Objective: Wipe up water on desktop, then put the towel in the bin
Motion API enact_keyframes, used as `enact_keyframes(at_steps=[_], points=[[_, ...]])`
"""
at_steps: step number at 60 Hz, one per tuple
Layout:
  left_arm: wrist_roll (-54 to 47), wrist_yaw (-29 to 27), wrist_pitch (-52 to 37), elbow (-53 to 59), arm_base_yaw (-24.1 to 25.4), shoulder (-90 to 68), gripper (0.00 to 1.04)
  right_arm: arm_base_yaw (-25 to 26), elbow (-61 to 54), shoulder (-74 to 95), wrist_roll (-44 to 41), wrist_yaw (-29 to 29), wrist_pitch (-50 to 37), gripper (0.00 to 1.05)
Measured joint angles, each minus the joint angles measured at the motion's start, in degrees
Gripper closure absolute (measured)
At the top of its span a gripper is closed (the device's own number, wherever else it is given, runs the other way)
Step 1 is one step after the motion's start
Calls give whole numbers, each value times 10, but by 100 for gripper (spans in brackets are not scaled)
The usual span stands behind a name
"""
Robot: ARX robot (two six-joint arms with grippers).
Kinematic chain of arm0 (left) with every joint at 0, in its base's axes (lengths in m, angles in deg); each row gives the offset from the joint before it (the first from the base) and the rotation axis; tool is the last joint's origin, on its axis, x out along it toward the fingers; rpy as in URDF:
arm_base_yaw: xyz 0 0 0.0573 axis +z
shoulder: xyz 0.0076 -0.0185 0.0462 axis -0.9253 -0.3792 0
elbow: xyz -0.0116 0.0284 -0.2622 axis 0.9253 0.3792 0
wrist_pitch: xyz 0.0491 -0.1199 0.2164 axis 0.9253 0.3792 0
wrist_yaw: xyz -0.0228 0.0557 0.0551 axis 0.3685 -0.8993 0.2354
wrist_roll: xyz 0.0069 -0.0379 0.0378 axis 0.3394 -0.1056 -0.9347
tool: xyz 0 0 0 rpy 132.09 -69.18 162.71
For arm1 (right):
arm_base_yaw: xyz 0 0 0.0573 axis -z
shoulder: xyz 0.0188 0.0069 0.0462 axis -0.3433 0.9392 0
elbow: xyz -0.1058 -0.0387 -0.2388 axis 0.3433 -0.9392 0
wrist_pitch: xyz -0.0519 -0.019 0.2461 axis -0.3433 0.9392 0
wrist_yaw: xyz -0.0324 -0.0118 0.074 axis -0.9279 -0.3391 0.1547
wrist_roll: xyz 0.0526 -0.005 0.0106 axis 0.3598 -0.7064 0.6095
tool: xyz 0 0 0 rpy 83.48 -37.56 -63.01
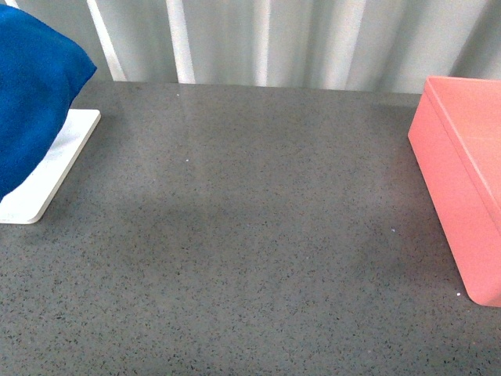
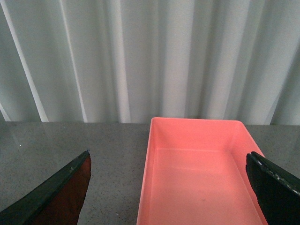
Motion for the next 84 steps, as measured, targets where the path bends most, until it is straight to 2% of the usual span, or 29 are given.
enact_keyframes(at_steps=[8, 16, 26, 32, 44, 56, 72, 73, 75, 84], points=[[-26, 25, 114, -178, 8, -204, 7, 0, 0, 0, 0, 0, 0, 7], [-39, 12, 143, -264, 34, -292, 7, 0, 0, 0, 0, 0, 0, 7], [-32, -22, 160, -350, 98, -376, 7, 0, 0, 0, 0, 0, 0, 7], [-31, -54, 136, -357, 124, -394, 7, 0, 0, 0, 0, 0, 0, 7], [-19, -27, 146, -356, 162, -405, 7, 0, 0, 0, 0, 0, 0, 7], [-3, 3, 154, -335, 165, -407, 7, 0, 0, 0, 0, 0, 0, 7], [-6, 0, 127, -298, 164, -419, 7, 0, 0, 0, 0, 0, 0, 7], [-7, 0, 127, -298, 164, -419, 7, 0, 0, 0, 0, 0, 0, 7], [-8, -2, 126, -297, 164, -421, 15, 0, 0, 0, 0, 0, 0, 7], [-9, -10, 121, -294, 162, -421, 38, 0, 0, 0, 0, 0, 0, 7]])
